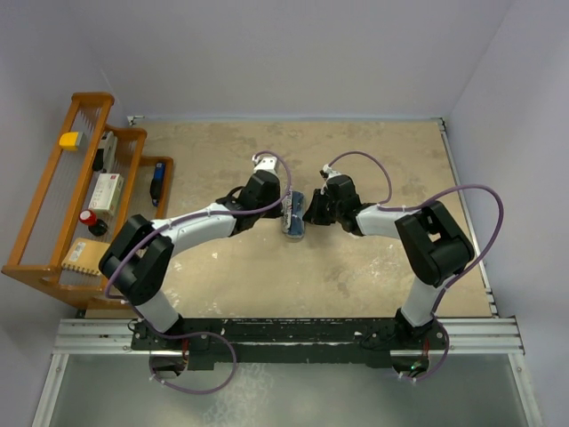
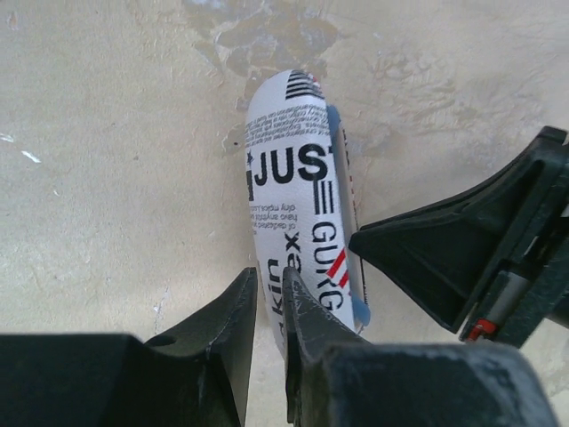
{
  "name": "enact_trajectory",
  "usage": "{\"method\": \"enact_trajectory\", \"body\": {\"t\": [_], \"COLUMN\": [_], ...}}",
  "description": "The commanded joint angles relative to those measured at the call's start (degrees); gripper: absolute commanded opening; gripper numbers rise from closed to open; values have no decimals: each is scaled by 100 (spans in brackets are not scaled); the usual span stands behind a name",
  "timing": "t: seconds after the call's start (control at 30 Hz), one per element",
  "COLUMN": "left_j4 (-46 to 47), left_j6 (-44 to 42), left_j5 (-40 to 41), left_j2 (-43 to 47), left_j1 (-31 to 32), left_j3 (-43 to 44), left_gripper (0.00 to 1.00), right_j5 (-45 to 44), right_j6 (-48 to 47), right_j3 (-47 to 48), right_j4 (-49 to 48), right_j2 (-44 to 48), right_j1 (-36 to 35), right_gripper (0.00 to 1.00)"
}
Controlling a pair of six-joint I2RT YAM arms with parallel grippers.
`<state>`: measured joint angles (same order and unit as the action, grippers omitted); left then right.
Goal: Organize the sunglasses
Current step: Close the sunglasses case at the center of the board.
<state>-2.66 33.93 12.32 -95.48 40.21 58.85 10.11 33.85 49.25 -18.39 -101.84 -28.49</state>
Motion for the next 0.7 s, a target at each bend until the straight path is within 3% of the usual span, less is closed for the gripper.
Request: {"method": "enact_trajectory", "body": {"t": [0.0,0.67], "left_j4": [188,150], "left_j6": [174,457], "left_j5": [83,-331], "left_j2": [467,141], "left_j1": [-9,7], "left_j3": [336,444], "left_gripper": [15,12], "right_j5": [96,99], "right_j6": [-54,-80], "right_j3": [123,168], "right_j4": [-112,-86], "right_j2": [-28,-46], "right_j1": [10,8], "right_gripper": [10,10]}}
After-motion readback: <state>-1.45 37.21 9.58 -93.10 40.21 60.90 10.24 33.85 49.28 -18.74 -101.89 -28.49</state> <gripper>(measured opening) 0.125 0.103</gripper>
